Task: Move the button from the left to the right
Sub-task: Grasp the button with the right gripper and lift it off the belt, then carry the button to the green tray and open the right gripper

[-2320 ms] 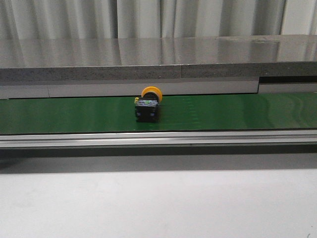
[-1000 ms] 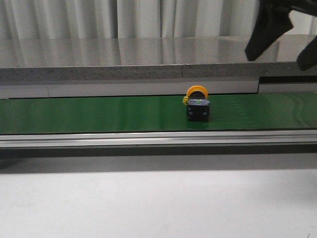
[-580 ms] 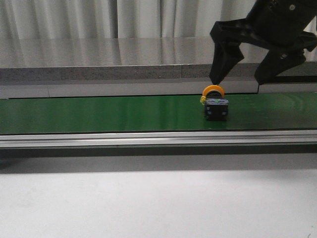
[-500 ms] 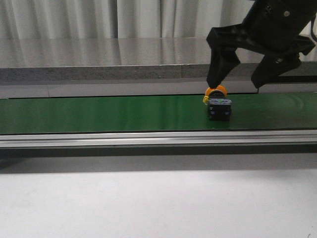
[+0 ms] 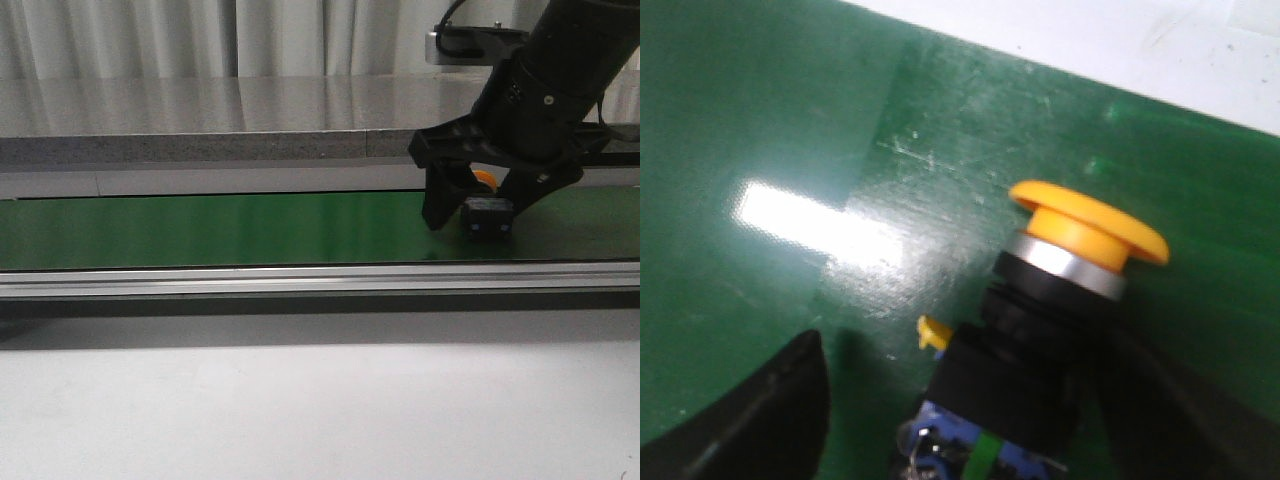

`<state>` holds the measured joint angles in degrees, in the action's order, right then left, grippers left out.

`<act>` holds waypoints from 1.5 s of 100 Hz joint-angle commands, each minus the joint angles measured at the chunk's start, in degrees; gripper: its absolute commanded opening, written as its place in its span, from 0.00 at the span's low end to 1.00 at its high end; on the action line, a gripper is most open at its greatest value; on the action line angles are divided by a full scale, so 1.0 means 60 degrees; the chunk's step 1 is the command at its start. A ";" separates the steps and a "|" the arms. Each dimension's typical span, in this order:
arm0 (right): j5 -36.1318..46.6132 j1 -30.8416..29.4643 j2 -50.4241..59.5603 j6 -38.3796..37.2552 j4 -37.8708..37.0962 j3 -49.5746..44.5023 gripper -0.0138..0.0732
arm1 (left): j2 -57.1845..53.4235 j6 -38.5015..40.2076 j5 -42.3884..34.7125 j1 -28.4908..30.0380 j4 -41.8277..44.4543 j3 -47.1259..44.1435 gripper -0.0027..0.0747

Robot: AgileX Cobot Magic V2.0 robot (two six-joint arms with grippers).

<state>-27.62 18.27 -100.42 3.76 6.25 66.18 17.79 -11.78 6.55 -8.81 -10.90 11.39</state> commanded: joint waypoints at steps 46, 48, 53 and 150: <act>-0.1315 -0.0608 0.0994 0.0077 -0.0452 0.1221 0.40 | 0.0063 0.0010 -0.0808 -0.0062 -0.0054 0.0270 0.01; -0.1375 -0.0723 0.1082 0.0077 -0.0584 0.1246 0.40 | 0.0063 0.0010 -0.0808 -0.0062 -0.0054 0.0270 0.01; -0.1424 -0.1027 0.1301 0.0077 -0.0776 0.1285 0.40 | 0.0063 0.0010 -0.0808 -0.0062 -0.0054 0.0270 0.01; -0.1202 -0.6498 0.0175 0.1800 -0.2094 0.1366 0.40 | 0.0063 0.0010 -0.0808 -0.0062 -0.0054 0.0270 0.01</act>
<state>-38.44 -20.48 -101.30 11.88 -5.73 72.51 17.79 -11.78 6.45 -8.81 -10.90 11.39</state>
